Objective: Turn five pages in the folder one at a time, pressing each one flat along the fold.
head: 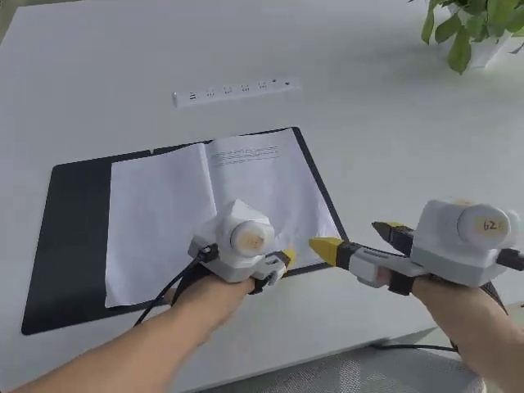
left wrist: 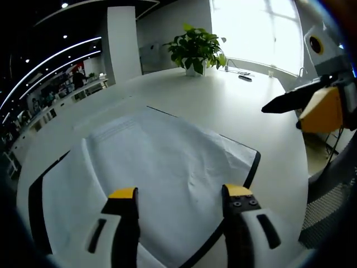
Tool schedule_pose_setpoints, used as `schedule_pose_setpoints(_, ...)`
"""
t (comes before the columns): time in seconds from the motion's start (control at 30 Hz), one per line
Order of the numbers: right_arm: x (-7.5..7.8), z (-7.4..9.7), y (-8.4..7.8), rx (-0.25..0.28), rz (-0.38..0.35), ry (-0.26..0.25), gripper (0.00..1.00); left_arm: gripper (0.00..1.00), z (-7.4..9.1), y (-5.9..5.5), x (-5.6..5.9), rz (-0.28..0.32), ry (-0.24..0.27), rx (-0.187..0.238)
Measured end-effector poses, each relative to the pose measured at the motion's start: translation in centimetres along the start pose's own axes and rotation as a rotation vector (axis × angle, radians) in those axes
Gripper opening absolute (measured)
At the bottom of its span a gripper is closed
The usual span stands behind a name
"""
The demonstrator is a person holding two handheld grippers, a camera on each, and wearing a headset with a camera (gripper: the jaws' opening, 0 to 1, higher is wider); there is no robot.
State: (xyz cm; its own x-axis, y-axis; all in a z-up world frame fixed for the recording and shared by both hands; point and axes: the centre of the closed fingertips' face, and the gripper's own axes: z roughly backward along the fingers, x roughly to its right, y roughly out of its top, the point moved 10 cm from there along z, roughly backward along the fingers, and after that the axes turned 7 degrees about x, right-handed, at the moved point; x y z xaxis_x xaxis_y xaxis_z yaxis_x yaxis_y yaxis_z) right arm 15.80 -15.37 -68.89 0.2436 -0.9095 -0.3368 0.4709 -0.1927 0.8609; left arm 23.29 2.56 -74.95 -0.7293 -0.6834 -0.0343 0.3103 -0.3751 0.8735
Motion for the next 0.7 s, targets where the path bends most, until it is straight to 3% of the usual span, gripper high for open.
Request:
schedule_pose_setpoints(0.33,0.3,-0.5,-0.3,-0.005,-0.012,0.005,0.74,0.57,0.1,-1.1,0.4,0.018,0.026,0.111)
schedule_pose_setpoints(0.4,0.3,-0.5,-0.4,-0.007,-0.013,0.004,0.74,0.48,0.0,-1.2,1.1,-0.001,-0.014,0.135)
schedule_pose_setpoints(0.47,0.3,-0.5,-0.4,-0.006,-0.021,0.007,0.74,0.38,0.0,-1.3,1.7,-0.003,-0.003,0.143)
schedule_pose_setpoints(0.57,0.2,-0.5,-0.4,-0.006,-0.023,0.005,0.74,0.37,-0.2,-1.4,1.6,0.036,0.028,0.163)
schedule_pose_setpoints(0.7,0.1,-0.5,-0.4,0.001,-0.037,0.009,0.74,0.37,-0.2,-1.6,1.5,0.038,0.023,0.175)
